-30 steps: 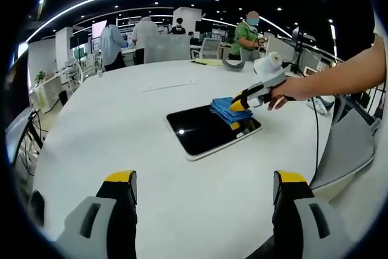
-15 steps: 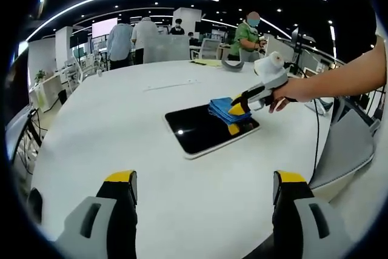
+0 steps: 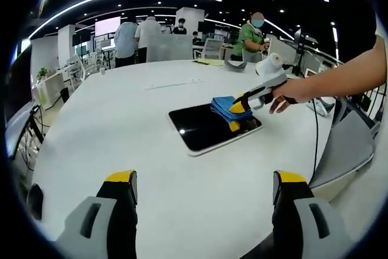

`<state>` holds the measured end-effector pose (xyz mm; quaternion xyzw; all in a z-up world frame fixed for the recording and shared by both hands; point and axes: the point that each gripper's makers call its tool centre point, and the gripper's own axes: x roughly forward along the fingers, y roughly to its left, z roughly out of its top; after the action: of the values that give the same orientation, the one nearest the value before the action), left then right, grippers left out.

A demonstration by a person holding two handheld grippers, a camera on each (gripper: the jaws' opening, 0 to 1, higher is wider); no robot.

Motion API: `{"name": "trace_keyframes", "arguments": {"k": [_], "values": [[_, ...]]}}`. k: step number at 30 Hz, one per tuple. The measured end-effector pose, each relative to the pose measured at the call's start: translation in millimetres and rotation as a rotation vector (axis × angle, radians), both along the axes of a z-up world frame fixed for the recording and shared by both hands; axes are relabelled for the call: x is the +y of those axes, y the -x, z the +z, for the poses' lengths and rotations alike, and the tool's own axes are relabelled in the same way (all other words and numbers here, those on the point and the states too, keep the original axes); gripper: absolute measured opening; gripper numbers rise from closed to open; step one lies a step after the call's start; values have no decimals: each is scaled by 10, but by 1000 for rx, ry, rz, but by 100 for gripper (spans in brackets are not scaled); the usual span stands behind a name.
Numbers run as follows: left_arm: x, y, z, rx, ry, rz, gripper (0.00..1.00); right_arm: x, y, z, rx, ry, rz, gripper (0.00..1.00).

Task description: Wipe the mirror surface with the cleaning cloth until all visible marks leave the cleaned area.

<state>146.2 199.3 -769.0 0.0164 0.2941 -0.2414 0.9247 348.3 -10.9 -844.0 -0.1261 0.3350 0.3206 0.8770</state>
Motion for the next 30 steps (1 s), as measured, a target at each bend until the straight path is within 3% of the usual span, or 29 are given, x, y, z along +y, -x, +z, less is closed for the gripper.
{"name": "trace_keyframes", "arguments": {"k": [30], "values": [[72, -54, 12, -4, 2, 19, 94, 91, -107, -11, -8, -25, 4, 29]]}}
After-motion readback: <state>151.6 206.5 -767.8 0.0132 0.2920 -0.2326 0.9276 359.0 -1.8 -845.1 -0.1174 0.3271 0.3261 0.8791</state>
